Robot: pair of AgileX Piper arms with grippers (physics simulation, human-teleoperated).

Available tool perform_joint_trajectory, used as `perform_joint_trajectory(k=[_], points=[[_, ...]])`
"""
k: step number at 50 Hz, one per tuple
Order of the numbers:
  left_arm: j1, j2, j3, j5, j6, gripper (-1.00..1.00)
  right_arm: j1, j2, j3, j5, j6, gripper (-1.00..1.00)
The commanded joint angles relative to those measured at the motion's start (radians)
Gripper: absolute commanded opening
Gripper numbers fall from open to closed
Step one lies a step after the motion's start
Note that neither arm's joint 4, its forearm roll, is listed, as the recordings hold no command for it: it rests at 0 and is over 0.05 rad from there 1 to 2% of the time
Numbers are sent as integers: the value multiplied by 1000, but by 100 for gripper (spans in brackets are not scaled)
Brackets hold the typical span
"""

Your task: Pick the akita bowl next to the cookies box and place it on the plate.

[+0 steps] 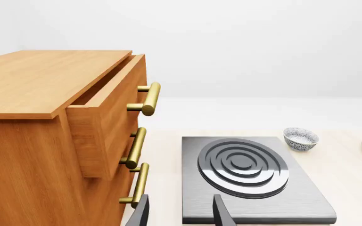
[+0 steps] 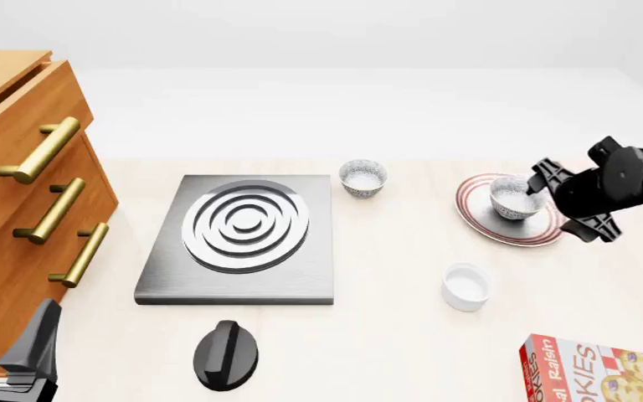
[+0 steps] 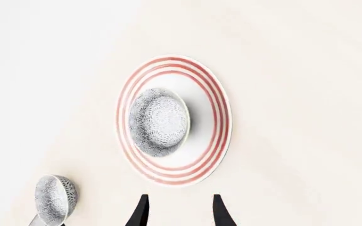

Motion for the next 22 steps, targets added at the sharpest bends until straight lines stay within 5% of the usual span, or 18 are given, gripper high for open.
perform_joint_trajectory(k=[1, 15, 16, 17, 19, 21, 22], points=[[0, 0, 0, 0, 0, 100, 34, -188, 126, 18, -39, 100], [0, 0, 0, 0, 0, 100, 64, -318, 189, 46, -99, 100], [0, 0, 0, 0, 0, 100, 70, -339, 190, 51, -114, 100], [0, 0, 0, 0, 0, 100, 21, -351, 140, 93, -224, 100], [0, 0, 0, 0, 0, 100, 38, -372, 158, 85, -208, 100], [0, 0, 0, 0, 0, 100, 96, -437, 229, 53, -136, 100], [0, 0, 0, 0, 0, 100, 93, -451, 230, 58, -151, 100]])
